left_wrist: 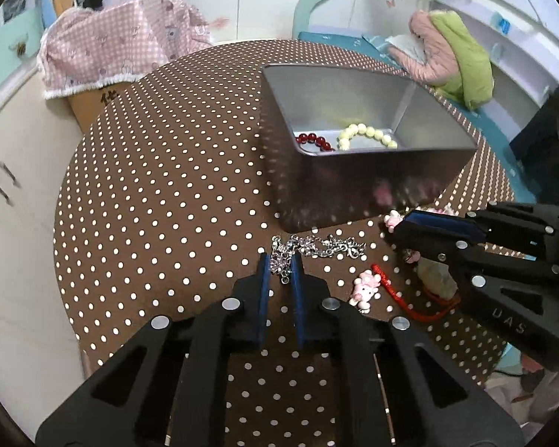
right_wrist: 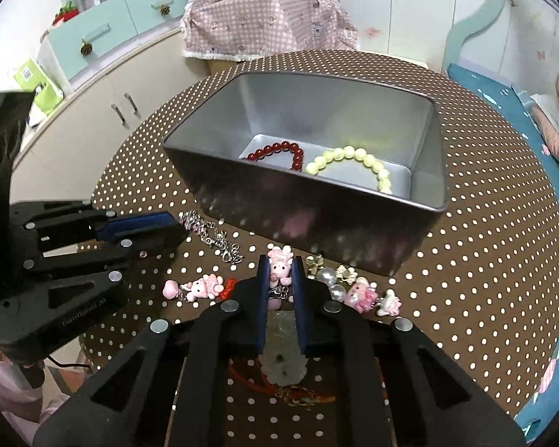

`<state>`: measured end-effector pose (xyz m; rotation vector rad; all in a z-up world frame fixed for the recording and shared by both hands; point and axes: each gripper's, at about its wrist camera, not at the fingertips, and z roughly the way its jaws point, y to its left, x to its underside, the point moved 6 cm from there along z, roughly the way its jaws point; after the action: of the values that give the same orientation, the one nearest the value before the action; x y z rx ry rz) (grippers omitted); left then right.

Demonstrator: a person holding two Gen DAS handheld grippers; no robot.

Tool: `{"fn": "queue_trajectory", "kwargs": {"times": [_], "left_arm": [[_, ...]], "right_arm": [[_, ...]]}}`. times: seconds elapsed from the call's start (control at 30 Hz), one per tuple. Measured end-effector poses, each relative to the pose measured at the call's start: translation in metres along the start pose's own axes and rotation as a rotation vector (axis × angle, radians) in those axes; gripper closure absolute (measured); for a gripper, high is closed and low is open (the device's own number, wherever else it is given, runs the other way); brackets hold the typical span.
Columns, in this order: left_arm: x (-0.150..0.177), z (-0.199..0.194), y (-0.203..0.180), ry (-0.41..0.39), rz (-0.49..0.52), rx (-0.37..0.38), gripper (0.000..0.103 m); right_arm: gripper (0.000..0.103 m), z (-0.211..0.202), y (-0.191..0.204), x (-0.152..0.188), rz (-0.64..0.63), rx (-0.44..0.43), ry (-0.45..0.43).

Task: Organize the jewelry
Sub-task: 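Grasp a pink charm with the right tool while the left tool grasps the silver chain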

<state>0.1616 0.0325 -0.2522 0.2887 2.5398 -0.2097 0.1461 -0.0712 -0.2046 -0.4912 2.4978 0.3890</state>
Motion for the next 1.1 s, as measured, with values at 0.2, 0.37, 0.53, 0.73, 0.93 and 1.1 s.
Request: {"fn": "queue_trajectory", "kwargs": {"times": [0.2, 0.37, 0.53, 0.73, 0.93, 1.1], "left_arm": [[-0.007, -0.016, 0.003, -0.033, -0.024, 0.034, 0.092], [-0.017, -0.036, -0.005, -0.081, -0.015, 0.04, 0.092], [-0.03, -0.057, -0.011, -0.138, 0.001, 0.047, 0.092], [-0.047, -0.082, -0.018, -0.203, 0.022, 0.064, 0.092], [-0.065, -0.1, -0.026, -0.255, 0.035, 0.092, 0.1], [-0.082, -0.113, -0.034, -0.303, 0.054, 0.11, 0.1]], "right_arm": [[0.092, -0.018, -0.009, -0.006, 0.02, -0.007, -0.045], [0.092, -0.032, -0.009, -0.014, 0.022, -0.005, -0.085], [0.092, -0.046, -0.008, -0.023, 0.016, 0.003, -0.129], [0.092, -0.061, -0.011, -0.031, 0.012, 0.014, -0.178], [0.093, -0.073, -0.015, -0.043, 0.008, 0.019, -0.22], [0.093, -0.079, -0.015, -0.052, -0.003, 0.02, -0.249]]}}
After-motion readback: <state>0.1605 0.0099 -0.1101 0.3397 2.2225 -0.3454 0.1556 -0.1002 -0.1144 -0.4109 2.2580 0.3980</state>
